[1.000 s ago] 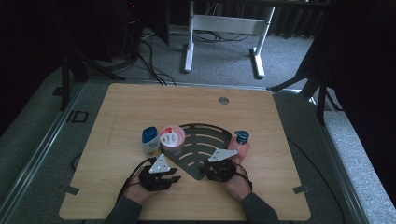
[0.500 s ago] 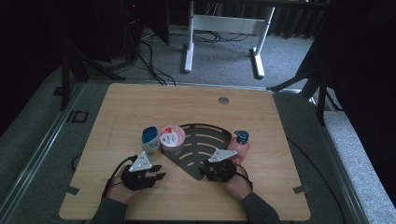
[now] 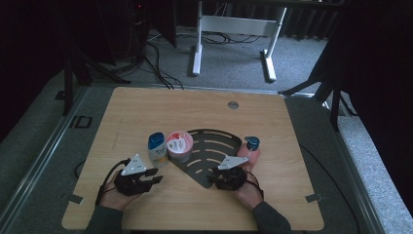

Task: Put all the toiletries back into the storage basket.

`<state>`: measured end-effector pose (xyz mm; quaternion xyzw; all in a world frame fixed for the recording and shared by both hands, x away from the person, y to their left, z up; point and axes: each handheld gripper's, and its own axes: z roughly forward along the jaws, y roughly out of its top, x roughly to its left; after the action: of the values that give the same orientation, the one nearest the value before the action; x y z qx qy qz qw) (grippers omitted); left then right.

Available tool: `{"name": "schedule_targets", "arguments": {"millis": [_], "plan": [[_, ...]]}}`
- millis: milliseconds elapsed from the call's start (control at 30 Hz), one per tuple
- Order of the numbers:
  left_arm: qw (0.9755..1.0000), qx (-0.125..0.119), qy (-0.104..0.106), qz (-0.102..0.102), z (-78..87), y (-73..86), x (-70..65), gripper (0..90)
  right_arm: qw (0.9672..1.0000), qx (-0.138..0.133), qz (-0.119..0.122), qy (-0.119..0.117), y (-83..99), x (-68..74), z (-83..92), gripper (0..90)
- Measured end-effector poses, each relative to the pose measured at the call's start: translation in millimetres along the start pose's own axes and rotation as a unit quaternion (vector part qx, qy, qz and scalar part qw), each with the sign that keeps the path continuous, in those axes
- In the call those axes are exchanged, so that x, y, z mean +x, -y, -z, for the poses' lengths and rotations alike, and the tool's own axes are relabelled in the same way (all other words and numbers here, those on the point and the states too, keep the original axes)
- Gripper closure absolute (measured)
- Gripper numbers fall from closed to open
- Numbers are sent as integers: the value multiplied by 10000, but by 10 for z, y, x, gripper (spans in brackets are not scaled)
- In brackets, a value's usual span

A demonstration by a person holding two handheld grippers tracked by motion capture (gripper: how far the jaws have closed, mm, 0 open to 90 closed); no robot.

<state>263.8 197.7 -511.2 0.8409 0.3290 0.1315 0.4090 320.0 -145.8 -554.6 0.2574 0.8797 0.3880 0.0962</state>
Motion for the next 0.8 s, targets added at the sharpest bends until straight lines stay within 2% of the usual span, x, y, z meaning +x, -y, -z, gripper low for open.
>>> {"name": "schedule_targets", "arguments": {"millis": [467, 800], "plan": [[9996, 57, -272, 58, 187, -144, 196, 610, 10000, -18, -2, -24, 5, -3, 0, 590], [9992, 169, -374, 19, 218, -250, 349, 572, 10000, -16, -4, -40, 4, -8, 0, 589]]}}
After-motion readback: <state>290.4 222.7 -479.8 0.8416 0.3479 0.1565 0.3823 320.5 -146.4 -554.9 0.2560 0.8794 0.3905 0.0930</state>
